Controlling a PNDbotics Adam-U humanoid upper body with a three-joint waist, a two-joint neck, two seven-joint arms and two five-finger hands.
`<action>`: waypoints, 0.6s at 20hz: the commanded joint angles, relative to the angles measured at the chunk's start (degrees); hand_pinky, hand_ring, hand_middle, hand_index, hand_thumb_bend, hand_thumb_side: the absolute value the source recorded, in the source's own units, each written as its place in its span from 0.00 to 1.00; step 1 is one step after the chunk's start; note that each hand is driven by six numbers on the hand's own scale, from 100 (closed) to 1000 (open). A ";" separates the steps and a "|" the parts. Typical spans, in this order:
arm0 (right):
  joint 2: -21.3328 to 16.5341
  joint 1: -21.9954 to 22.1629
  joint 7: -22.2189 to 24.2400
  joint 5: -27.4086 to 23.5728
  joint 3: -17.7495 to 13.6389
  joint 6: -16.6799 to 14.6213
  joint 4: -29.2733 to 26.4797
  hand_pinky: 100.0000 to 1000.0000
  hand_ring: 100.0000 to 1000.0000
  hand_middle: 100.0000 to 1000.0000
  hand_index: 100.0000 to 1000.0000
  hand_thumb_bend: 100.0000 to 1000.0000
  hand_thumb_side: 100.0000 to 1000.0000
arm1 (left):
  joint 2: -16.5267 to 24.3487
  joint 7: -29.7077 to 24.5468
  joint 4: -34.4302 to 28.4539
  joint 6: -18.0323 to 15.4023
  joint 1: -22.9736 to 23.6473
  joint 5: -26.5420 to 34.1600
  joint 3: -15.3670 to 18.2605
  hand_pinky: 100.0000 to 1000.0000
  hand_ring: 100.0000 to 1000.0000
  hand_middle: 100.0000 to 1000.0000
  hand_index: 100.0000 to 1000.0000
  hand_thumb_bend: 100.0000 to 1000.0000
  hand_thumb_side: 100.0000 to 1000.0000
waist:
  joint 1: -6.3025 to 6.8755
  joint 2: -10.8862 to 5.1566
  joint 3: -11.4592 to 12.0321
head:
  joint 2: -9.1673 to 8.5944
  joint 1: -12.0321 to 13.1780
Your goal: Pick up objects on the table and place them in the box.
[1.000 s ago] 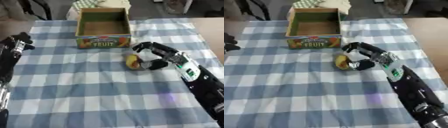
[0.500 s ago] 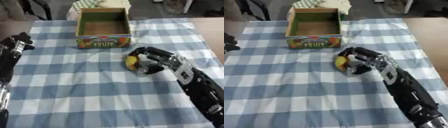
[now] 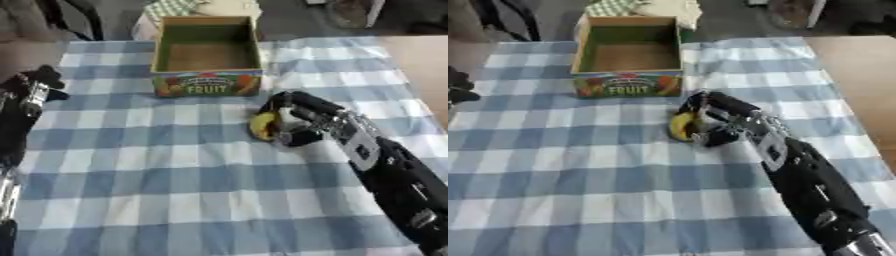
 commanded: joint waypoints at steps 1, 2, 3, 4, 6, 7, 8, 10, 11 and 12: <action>-1.54 -1.01 -3.63 -0.58 -0.21 0.64 -1.48 0.78 0.40 0.00 0.16 0.00 0.00 | 0.70 -0.11 -0.72 -0.03 -0.53 0.10 0.08 0.79 0.55 0.53 0.65 0.24 0.63 | -0.05 -0.76 0.05 | -0.20 -0.03; -1.80 -1.13 -4.06 -1.08 -0.11 0.78 -1.93 0.78 0.40 0.00 0.16 0.00 0.00 | 0.71 -0.08 -0.74 -0.02 -0.54 0.10 0.10 0.79 0.55 0.53 0.65 0.24 0.63 | -0.09 -0.75 0.06 | -0.20 -0.01; -2.13 -1.25 -4.28 -1.70 -0.01 0.89 -2.51 0.78 0.40 0.00 0.16 0.00 0.00 | 0.74 -0.07 -0.76 -0.02 -0.55 0.10 0.12 0.79 0.55 0.53 0.65 0.24 0.63 | -0.13 -0.74 0.07 | -0.22 0.04; -2.48 -1.35 -4.29 -2.38 0.11 1.01 -3.18 0.79 0.40 0.00 0.16 0.00 0.00 | 0.77 -0.05 -0.79 -0.01 -0.55 0.11 0.13 0.79 0.55 0.53 0.65 0.24 0.63 | -0.18 -0.74 0.07 | -0.22 0.08; -3.33 -1.66 -4.09 -3.88 0.38 1.22 -4.79 0.79 0.40 0.00 0.16 0.00 0.00 | 0.86 0.00 -0.82 0.00 -0.54 0.11 0.16 0.79 0.55 0.53 0.65 0.24 0.63 | -0.30 -0.75 0.08 | -0.22 0.17; -3.81 -1.88 -3.92 -4.66 0.48 1.36 -5.58 0.79 0.40 0.00 0.16 0.00 0.00 | 0.90 0.01 -0.84 0.01 -0.54 0.11 0.16 0.79 0.55 0.53 0.65 0.24 0.63 | -0.37 -0.76 0.09 | -0.23 0.20; -4.28 -2.09 -3.72 -5.39 0.56 1.55 -6.28 0.79 0.40 0.00 0.16 0.00 0.00 | 0.92 0.01 -0.86 0.03 -0.54 0.12 0.15 0.79 0.55 0.53 0.65 0.24 0.63 | -0.44 -0.76 0.12 | -0.24 0.22; -5.26 -2.65 -3.41 -6.84 0.48 2.01 -7.38 0.79 0.40 0.00 0.16 0.00 0.00 | 0.95 -0.02 -0.90 0.05 -0.58 0.13 0.12 0.79 0.55 0.53 0.65 0.24 0.63 | -0.61 -0.80 0.24 | -0.33 0.29; -5.71 -2.94 -3.29 -7.53 0.39 2.27 -7.80 0.79 0.40 0.00 0.16 0.00 0.00 | 0.96 -0.05 -0.91 0.07 -0.59 0.13 0.08 0.79 0.55 0.53 0.65 0.24 0.63 | -0.69 -0.82 0.33 | -0.38 0.27; -6.11 -3.19 -3.15 -8.14 0.31 2.49 -8.16 0.79 0.40 0.00 0.16 0.00 0.00 | 0.98 -0.09 -0.92 0.08 -0.60 0.13 0.05 0.79 0.55 0.53 0.65 0.24 0.63 | -0.75 -0.83 0.42 | -0.43 0.22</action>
